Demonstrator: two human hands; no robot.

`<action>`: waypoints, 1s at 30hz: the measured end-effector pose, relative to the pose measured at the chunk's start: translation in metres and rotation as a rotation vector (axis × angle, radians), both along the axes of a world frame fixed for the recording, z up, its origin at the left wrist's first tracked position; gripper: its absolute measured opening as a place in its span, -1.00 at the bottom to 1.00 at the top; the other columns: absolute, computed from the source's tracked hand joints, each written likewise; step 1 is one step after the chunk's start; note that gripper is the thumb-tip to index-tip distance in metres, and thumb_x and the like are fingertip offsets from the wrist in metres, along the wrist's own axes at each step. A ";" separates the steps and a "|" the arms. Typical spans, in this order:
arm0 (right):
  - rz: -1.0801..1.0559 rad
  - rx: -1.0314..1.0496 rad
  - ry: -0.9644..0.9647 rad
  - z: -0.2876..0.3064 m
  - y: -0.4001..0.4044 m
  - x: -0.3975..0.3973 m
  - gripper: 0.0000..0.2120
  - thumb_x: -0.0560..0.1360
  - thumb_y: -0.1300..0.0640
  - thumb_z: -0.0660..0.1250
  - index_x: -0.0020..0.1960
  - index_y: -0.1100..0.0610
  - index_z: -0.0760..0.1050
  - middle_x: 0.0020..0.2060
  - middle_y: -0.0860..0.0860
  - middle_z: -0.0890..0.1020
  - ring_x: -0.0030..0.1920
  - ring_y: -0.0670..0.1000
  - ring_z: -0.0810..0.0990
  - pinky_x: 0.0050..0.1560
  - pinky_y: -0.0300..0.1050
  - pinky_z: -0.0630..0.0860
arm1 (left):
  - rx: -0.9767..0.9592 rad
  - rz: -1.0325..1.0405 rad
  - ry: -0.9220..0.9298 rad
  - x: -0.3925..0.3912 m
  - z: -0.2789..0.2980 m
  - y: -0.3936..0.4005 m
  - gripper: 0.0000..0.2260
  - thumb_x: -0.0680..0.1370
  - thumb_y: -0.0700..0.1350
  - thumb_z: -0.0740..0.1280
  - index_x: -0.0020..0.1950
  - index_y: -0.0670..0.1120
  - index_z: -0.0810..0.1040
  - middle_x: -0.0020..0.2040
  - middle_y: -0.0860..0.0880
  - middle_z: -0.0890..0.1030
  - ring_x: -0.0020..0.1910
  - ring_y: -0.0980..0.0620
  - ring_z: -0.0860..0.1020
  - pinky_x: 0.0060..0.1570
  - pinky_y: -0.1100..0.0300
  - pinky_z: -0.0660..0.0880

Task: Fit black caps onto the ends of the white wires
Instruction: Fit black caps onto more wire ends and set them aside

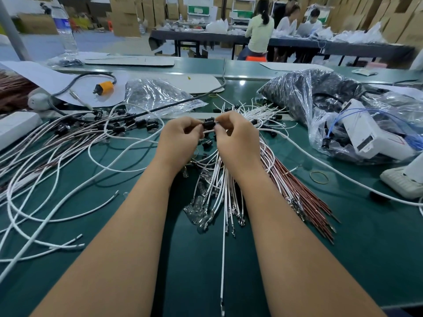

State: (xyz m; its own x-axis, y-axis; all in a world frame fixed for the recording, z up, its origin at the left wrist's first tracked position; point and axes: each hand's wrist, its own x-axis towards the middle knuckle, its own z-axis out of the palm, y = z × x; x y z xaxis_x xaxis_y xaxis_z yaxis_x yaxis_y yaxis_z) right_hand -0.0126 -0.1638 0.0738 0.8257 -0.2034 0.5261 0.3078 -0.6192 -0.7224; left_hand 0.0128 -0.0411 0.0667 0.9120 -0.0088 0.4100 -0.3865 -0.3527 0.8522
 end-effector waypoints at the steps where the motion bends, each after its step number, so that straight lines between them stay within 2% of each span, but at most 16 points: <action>1: -0.006 0.004 -0.011 0.000 0.000 0.000 -0.91 0.53 0.22 0.31 0.00 0.13 0.58 -0.21 -0.07 0.61 -0.14 -0.03 0.58 -0.07 -0.09 0.52 | -0.003 -0.002 0.007 0.000 0.000 0.000 -0.87 0.57 -0.24 0.30 -0.12 -0.11 0.61 -0.32 0.04 0.58 -0.43 0.21 0.45 -0.42 0.41 0.38; 4: -0.031 0.006 -0.037 0.001 -0.001 0.000 -0.92 0.53 0.20 0.32 -0.05 0.11 0.59 -0.21 -0.07 0.62 -0.16 -0.05 0.56 -0.13 -0.14 0.48 | -0.057 -0.030 0.024 0.000 -0.001 0.000 -0.87 0.56 -0.23 0.31 -0.10 -0.04 0.59 -0.25 -0.04 0.61 -0.31 0.09 0.50 -0.33 0.32 0.45; 6: -0.039 0.010 -0.043 0.000 -0.002 0.001 -0.93 0.54 0.19 0.32 -0.07 0.10 0.59 -0.20 -0.06 0.62 -0.15 -0.04 0.56 -0.15 -0.13 0.46 | -0.095 -0.048 0.035 0.001 -0.001 -0.001 -0.86 0.56 -0.24 0.30 -0.08 -0.01 0.57 -0.23 -0.10 0.59 -0.31 0.07 0.47 -0.34 0.32 0.43; 12: -0.055 0.059 -0.047 0.000 -0.002 0.003 -0.93 0.55 0.19 0.31 -0.07 0.08 0.57 -0.16 -0.04 0.62 -0.12 -0.03 0.55 -0.16 -0.16 0.43 | -0.093 -0.003 0.007 0.004 -0.002 -0.002 -0.90 0.56 -0.23 0.30 -0.08 -0.05 0.55 -0.31 0.06 0.54 -0.42 0.29 0.44 -0.36 0.43 0.41; 16: -0.066 0.115 -0.067 0.001 -0.004 0.004 -0.94 0.54 0.18 0.34 -0.09 0.07 0.57 -0.15 -0.03 0.62 -0.13 -0.06 0.55 -0.15 -0.20 0.44 | -0.081 0.017 -0.016 0.005 -0.003 0.000 -0.94 0.56 -0.22 0.30 -0.03 -0.11 0.56 -0.32 0.07 0.52 -0.44 0.30 0.42 -0.38 0.43 0.37; 20: -0.057 0.174 -0.105 0.002 -0.005 0.005 -0.92 0.49 0.22 0.40 -0.15 0.06 0.58 -0.22 -0.05 0.63 -0.20 -0.09 0.55 -0.11 -0.11 0.53 | -0.054 0.042 -0.056 0.005 -0.002 0.001 -0.94 0.56 -0.22 0.31 -0.03 -0.11 0.56 -0.29 0.05 0.55 -0.32 0.17 0.49 -0.26 0.32 0.42; 23: -0.031 0.215 -0.118 0.001 -0.004 0.005 -0.88 0.48 0.24 0.40 -0.16 0.04 0.57 -0.26 -0.12 0.60 -0.26 -0.17 0.50 -0.15 -0.19 0.49 | -0.010 0.061 -0.103 0.005 -0.002 0.001 -0.94 0.55 -0.22 0.32 -0.05 -0.07 0.56 -0.23 0.05 0.58 -0.21 0.11 0.54 -0.14 0.25 0.47; 26: -0.009 0.250 -0.123 0.002 -0.003 0.005 -0.89 0.50 0.26 0.37 -0.13 0.06 0.56 -0.30 -0.19 0.55 -0.29 -0.21 0.47 -0.18 -0.25 0.45 | 0.018 0.057 -0.144 0.004 -0.002 0.001 -0.92 0.54 -0.22 0.32 -0.06 -0.05 0.56 -0.25 0.08 0.58 -0.24 0.15 0.53 -0.16 0.28 0.45; 30: 0.018 0.232 -0.109 0.000 -0.002 0.004 -0.91 0.52 0.26 0.35 -0.10 0.10 0.56 -0.28 -0.17 0.55 -0.29 -0.20 0.45 -0.16 -0.18 0.47 | 0.026 0.052 -0.159 0.002 -0.002 -0.001 -0.93 0.53 -0.23 0.33 -0.06 -0.09 0.58 -0.30 0.10 0.56 -0.35 0.28 0.49 -0.24 0.39 0.41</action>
